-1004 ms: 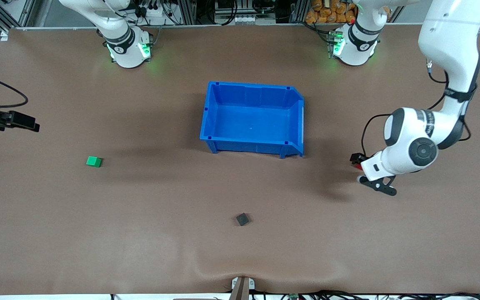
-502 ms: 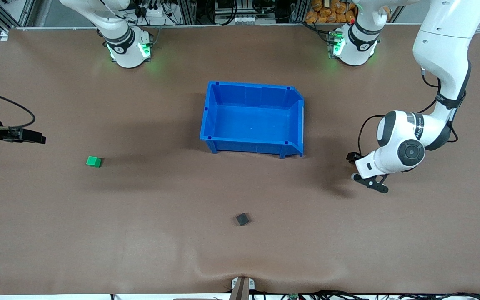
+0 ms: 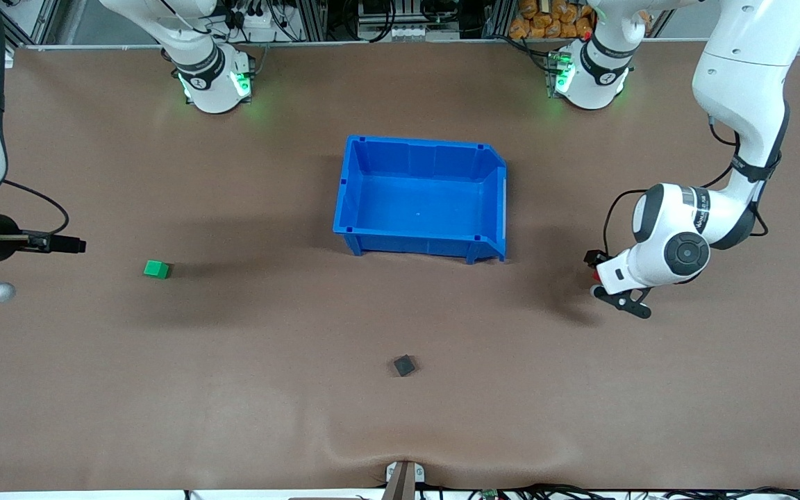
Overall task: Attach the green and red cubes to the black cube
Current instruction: 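Grasp the red cube with the left gripper while the right gripper reaches the green cube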
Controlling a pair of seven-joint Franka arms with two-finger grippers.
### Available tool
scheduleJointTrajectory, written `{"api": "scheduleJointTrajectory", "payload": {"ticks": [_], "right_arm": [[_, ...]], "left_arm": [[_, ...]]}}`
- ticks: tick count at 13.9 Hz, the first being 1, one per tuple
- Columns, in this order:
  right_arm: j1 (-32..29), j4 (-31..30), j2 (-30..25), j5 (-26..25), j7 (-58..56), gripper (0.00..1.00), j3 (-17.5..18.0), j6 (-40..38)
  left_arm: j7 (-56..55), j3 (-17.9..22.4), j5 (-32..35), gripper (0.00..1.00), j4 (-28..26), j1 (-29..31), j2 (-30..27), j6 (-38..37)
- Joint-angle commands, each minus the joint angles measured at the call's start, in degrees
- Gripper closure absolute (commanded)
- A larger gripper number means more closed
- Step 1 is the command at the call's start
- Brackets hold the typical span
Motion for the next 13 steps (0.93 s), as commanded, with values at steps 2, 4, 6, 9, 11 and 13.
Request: {"api": "scheduleJointTrajectory", "payload": {"ticks": [2,4,6,9,11,13], "right_arm": [[-1.33,-0.77,2.34,0.68,0.3,0.0,0.37,1.17],[-2.12,-0.85,4.01,0.68,0.3,0.0,0.37,1.08],[-2.47,-0.94,5.68,0.68,0.3,0.0,0.37,0.73],[-2.3,-1.38,7.35,0.51,1.88,0.0,0.37,1.25],[-2.39,-1.47,8.84,0.59,2.06,0.0,0.37,1.86],[-2.39,-2.43,9.81,0.59,2.06,0.0,0.37,3.62]], "left_arm": [[0.65,-0.29,1.29,0.7,-0.89,0.44,-0.53,0.31],[0.04,-0.29,1.29,0.85,-0.71,0.44,-0.53,0.31],[-2.58,-0.46,0.42,0.87,0.16,0.44,-0.61,0.22],[-16.7,-0.81,0.24,0.91,4.19,-1.4,-0.53,-0.13],[-27.6,-0.82,-0.46,0.91,8.15,-4.47,0.87,-2.58],[-36.75,-0.82,-2.83,0.91,14.72,-6.5,4.11,-6.09]]}}
